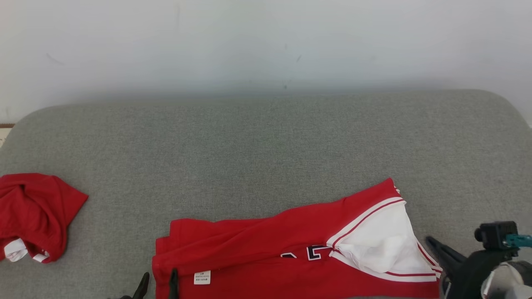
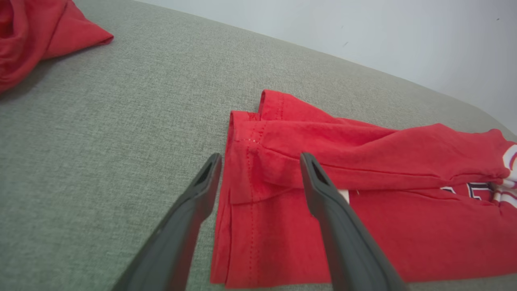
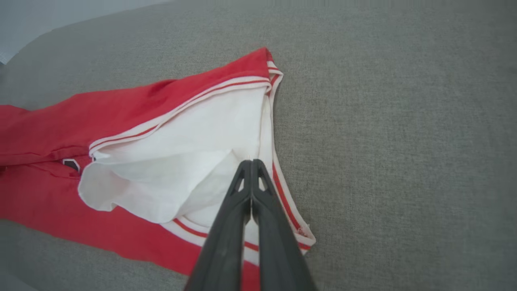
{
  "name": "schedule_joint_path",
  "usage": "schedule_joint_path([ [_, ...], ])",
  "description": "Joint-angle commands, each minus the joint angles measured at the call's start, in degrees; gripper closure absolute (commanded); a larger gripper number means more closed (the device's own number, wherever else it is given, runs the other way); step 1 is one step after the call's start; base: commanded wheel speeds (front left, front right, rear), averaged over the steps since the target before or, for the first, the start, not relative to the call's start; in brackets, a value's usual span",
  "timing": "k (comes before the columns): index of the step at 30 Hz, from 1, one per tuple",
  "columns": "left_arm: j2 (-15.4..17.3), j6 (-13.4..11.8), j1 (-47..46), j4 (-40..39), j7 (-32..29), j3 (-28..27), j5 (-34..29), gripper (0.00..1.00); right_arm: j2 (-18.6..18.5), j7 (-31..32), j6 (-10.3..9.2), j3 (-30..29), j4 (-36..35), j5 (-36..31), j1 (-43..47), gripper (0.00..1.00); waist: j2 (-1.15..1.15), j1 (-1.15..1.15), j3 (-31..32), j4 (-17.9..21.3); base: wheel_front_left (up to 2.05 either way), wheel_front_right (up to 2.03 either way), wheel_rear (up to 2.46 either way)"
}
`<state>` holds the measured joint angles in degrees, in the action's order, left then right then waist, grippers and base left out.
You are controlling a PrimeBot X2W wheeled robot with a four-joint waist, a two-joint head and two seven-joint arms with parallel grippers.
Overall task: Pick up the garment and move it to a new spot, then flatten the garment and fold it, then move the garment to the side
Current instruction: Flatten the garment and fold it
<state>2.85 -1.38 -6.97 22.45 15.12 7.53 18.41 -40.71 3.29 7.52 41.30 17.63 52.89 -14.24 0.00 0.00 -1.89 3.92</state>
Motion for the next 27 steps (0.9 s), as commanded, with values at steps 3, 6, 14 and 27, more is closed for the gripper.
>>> schedule_joint_path([
  [3,0.12,0.23,-0.16,0.13,0.04,0.29,-0.40,0.00,2.86,-2.40,-0.07,-0.52,0.84,-2.89,-1.63,1.00,0.00,0.00,-0.36,-0.72,0.00,0.00,0.00],
  [6,0.12,0.58,-0.44,0.39,0.04,0.44,-0.60,0.00,5.23,-2.94,-0.07,0.20,1.40,-4.60,-3.29,1.00,0.00,0.00,-0.39,-1.63,0.00,0.00,0.00],
  [14,0.11,0.37,0.31,0.60,0.04,0.64,-0.87,0.00,8.37,-2.64,-0.07,2.68,4.35,-6.74,-7.53,1.00,0.00,0.00,0.06,-3.96,0.00,0.00,0.00],
  [27,0.11,-0.03,1.36,-0.09,0.04,0.19,-0.33,0.00,3.83,5.70,-0.07,8.99,4.08,-1.57,-5.72,1.00,0.00,0.00,0.27,-4.31,0.00,0.00,0.00],
])
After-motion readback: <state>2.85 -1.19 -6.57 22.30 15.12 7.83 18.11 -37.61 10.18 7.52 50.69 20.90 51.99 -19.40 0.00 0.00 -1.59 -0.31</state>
